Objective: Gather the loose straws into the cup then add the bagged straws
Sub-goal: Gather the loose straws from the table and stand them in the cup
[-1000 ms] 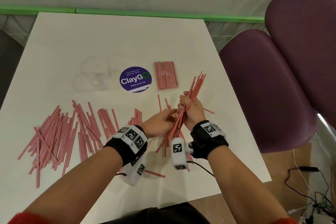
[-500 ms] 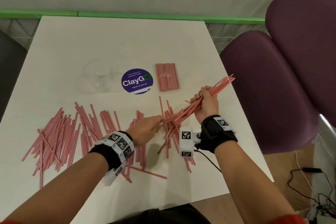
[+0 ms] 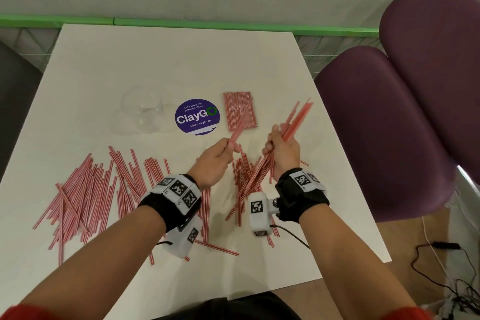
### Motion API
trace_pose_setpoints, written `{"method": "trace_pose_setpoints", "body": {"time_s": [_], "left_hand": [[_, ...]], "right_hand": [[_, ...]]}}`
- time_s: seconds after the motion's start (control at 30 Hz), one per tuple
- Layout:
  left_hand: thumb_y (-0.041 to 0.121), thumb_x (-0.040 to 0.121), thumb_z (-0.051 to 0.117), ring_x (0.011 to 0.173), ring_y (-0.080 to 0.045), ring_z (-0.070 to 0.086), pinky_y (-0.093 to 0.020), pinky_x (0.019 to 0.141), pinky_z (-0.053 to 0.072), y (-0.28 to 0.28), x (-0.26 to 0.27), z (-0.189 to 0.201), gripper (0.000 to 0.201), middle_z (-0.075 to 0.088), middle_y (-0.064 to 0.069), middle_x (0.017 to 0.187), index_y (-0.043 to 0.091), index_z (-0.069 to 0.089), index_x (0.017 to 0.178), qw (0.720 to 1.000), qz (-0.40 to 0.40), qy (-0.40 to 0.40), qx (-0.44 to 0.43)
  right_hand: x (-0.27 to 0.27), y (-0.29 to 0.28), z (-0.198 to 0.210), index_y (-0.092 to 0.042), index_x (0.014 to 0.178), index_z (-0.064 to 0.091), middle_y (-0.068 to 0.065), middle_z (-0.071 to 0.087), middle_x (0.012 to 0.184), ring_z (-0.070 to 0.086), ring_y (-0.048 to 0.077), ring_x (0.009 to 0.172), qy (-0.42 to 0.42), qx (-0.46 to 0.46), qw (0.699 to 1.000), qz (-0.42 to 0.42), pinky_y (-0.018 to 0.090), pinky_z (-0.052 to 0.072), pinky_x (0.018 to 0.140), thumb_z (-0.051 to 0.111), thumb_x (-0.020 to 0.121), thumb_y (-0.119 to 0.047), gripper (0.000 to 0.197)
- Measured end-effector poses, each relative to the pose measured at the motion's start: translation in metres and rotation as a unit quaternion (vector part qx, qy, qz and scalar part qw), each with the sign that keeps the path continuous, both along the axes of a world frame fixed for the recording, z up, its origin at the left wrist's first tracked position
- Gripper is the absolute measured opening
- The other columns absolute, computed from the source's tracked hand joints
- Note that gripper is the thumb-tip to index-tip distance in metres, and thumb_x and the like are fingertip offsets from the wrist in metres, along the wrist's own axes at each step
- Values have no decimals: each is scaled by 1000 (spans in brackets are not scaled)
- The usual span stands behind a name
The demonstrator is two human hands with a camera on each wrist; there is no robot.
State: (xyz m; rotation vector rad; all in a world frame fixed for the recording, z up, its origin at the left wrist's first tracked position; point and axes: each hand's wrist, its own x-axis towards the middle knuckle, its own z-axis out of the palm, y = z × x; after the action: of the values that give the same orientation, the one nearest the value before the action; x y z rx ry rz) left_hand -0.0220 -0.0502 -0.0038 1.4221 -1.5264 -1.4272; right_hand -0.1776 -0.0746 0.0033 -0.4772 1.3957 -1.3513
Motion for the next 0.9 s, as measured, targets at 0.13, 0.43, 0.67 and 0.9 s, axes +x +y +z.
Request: {"method": "trace_pose_setpoints", "body": {"time_s": [0.13, 0.43, 0.67, 0.9], "left_hand": [[25, 101, 26, 57, -12, 41, -24, 56, 34, 2, -24, 12, 29, 44, 4, 65, 11, 48, 114, 994, -44, -95, -33], [27, 100, 27, 57, -15, 51, -21, 48, 38, 13, -34, 15, 29, 56, -3, 71, 8, 30, 121, 990, -46, -126, -45], [38, 99, 25, 93, -19, 46, -30, 83, 38, 6, -22, 1, 30, 48, -4, 99, 13, 42, 99, 990, -18, -133, -38], [44, 99, 23, 64, -22, 66, -30, 70, 56, 3, -23, 15, 54, 65, -14, 80, 2, 53, 114, 957, 59, 120, 258]], "right_hand": [[21, 8, 2, -15, 76, 57, -6, 35, 46, 32, 7, 39, 81, 21, 995, 62, 20, 36, 42, 62, 86, -39, 26], [32, 5, 6, -18, 52, 46, -5, 45, 41, 43, 11, 41, 91, 41, 994, 34, 24, 41, 50, 66, 82, -27, 37], [28, -2, 21, -19, 43, 50, -3, 47, 45, 42, 15, 46, 60, -5, 998, -12, 30, 39, 56, 56, 87, -23, 44], [34, 2, 34, -21, 56, 49, -4, 47, 46, 42, 9, 45, 66, -100, 992, 27, 23, 42, 61, 63, 86, -16, 33]]}}
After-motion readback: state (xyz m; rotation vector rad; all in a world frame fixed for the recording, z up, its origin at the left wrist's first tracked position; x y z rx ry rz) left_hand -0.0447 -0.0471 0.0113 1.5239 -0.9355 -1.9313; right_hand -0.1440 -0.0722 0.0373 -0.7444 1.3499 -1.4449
